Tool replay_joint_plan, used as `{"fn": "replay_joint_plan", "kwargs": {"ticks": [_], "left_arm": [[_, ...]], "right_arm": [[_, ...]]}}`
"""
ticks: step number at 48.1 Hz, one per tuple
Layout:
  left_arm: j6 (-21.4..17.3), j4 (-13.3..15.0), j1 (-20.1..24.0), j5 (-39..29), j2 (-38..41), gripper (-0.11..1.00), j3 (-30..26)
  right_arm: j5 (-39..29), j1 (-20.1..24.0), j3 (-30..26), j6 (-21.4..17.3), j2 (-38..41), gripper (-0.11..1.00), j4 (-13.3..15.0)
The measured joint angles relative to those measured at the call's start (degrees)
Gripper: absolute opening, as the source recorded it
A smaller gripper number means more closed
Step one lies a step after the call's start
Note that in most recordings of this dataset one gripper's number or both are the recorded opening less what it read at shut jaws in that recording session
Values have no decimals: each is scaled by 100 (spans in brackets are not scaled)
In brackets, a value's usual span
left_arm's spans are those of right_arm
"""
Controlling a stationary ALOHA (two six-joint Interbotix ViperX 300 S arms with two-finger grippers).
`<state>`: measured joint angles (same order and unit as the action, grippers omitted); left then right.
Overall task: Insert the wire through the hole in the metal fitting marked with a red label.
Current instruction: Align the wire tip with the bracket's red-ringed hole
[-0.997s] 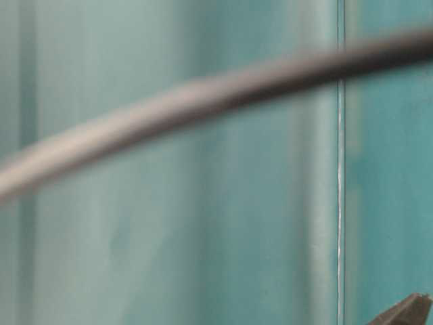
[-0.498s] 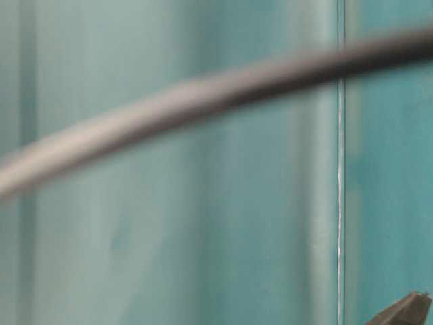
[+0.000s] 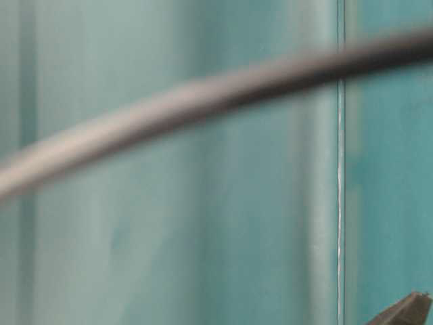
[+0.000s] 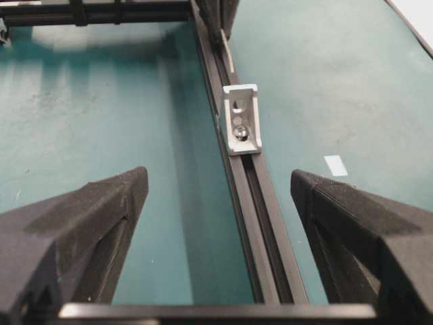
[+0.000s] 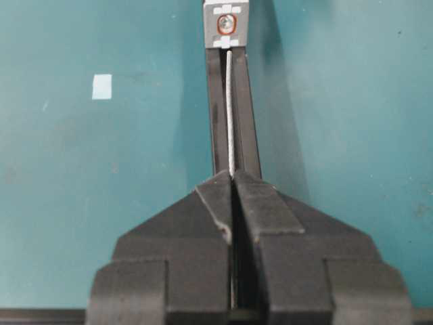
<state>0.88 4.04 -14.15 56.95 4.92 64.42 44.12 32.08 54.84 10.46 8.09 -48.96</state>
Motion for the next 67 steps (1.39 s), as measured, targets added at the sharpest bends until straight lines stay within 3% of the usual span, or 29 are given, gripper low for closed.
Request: {"fn": "replay_joint_plan", "kwargs": {"ticks": [42, 53, 67], "left_arm": [[0, -9, -62, -44, 9, 51, 0], [0, -9, -62, -44, 9, 51, 0], [0, -9, -70, -44, 9, 51, 0]], "right_arm": [[-246, -97, -237, 53, 62, 0, 0], [-360, -176, -290, 53, 62, 0, 193], [-475, -299, -325, 53, 70, 0, 246]]}}
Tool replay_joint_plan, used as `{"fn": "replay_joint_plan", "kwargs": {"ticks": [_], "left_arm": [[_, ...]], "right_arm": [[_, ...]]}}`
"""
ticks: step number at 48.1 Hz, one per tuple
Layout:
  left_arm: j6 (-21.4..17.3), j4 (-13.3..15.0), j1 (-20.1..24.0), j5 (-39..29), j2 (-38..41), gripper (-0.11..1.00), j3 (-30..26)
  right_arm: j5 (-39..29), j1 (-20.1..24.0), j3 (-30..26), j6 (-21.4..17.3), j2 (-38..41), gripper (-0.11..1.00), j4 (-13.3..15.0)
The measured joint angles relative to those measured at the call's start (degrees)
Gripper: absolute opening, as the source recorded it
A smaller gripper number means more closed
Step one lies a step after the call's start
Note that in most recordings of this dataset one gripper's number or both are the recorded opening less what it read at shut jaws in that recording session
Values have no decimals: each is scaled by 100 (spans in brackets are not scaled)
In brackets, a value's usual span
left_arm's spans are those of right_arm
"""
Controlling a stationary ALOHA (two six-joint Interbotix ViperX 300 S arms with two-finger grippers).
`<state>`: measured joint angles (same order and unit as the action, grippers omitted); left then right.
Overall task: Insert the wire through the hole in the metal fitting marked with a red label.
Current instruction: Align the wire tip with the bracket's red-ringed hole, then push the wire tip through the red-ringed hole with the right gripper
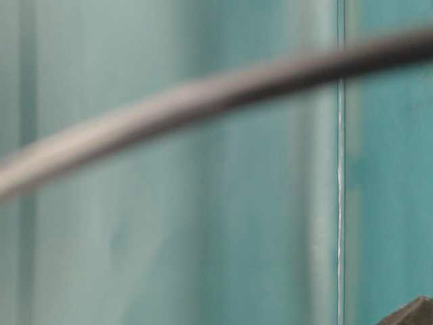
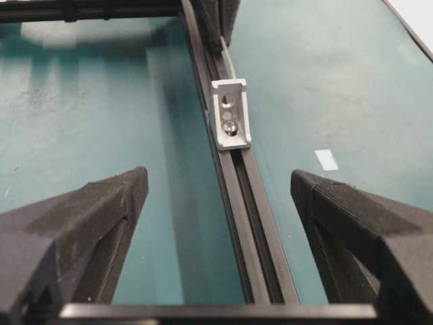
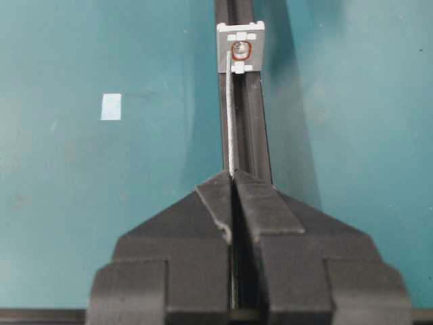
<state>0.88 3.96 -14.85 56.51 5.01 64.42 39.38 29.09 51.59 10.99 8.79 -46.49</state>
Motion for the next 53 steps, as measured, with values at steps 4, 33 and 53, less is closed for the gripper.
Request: {"fn": "replay_joint_plan", "kwargs": {"ticks": [4, 33, 53], "left_arm": [[0, 0, 0, 0, 0, 51, 0], [-9, 9, 0, -9, 0, 51, 0], [-9, 0, 0, -114, 0, 51, 0]], "right_arm": [[-9, -9, 0, 0, -9, 0, 0], [0, -79, -79, 0, 105, 0, 70], [0, -176, -229, 0, 237, 0, 79]]}}
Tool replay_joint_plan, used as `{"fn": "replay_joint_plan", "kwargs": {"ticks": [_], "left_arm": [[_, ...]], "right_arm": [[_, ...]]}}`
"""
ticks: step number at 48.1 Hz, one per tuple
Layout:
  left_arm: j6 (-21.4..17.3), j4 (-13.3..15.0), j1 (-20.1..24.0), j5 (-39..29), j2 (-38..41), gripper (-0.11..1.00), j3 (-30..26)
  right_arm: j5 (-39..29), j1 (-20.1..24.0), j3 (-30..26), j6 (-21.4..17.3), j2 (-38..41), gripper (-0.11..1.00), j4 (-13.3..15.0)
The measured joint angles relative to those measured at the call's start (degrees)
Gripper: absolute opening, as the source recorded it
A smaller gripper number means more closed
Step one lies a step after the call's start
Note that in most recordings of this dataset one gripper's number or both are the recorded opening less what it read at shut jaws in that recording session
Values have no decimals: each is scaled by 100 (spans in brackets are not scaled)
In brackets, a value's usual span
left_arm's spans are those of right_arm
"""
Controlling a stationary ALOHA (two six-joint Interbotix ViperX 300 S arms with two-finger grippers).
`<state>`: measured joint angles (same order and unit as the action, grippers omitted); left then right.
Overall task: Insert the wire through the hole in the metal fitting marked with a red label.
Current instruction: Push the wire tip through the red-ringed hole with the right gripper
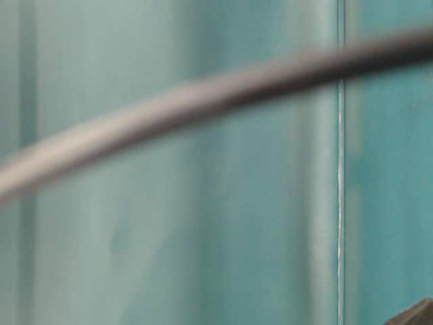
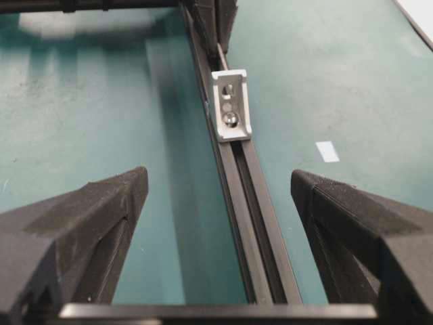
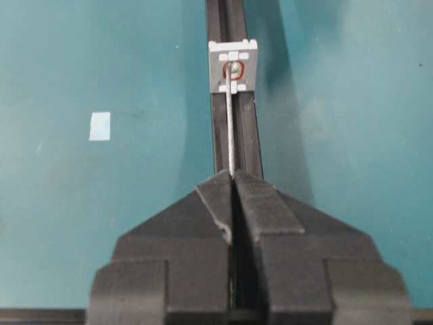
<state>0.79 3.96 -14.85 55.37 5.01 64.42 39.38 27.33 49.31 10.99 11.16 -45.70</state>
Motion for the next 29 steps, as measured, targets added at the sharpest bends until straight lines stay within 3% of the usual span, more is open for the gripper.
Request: {"fn": "replay_joint_plan", "kwargs": {"ticks": [17, 29], "left_arm": [[35, 9, 0, -44, 0, 51, -9], [44, 9, 0, -343, 0, 51, -141]], "right_arm": [[0, -88, -114, -9, 97, 0, 18], [0, -167, -237, 0, 193, 0, 229]]}}
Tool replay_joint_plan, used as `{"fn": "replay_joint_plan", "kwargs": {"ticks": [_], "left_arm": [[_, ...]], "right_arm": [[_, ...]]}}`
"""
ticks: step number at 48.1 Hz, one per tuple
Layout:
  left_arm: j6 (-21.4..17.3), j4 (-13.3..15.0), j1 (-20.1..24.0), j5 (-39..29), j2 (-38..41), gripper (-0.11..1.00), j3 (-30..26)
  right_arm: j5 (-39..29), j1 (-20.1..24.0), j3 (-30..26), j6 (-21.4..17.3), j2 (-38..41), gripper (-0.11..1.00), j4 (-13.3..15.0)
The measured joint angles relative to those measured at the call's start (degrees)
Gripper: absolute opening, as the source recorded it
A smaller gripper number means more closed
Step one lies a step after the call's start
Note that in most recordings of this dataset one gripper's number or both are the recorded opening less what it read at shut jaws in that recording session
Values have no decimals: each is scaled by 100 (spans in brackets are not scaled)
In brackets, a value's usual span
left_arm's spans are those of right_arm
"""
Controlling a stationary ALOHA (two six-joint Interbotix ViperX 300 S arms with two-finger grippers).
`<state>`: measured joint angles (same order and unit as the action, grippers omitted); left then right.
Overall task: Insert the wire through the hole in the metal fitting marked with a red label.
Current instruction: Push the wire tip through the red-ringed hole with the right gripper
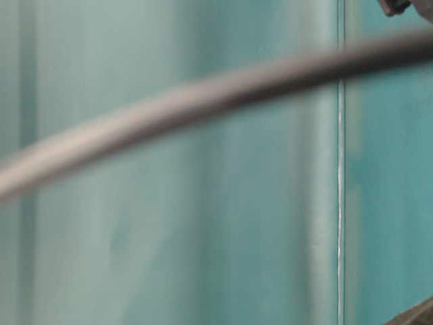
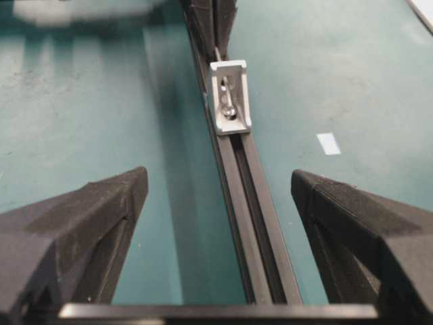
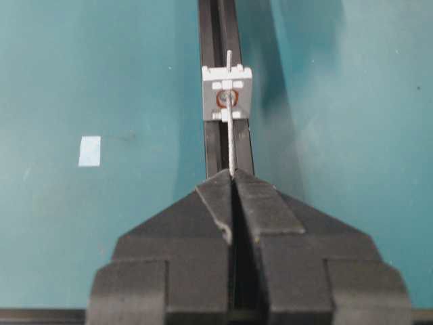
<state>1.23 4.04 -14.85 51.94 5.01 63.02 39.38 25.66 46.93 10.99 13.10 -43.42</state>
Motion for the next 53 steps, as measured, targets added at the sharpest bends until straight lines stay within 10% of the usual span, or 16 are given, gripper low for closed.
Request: {"fn": "replay_joint_plan", "kwargs": {"ticks": [53], "left_arm": [[202, 0, 0, -457, 149, 50, -378]], "right_arm": [[-536, -404, -439, -18, 193, 0, 642]]}}
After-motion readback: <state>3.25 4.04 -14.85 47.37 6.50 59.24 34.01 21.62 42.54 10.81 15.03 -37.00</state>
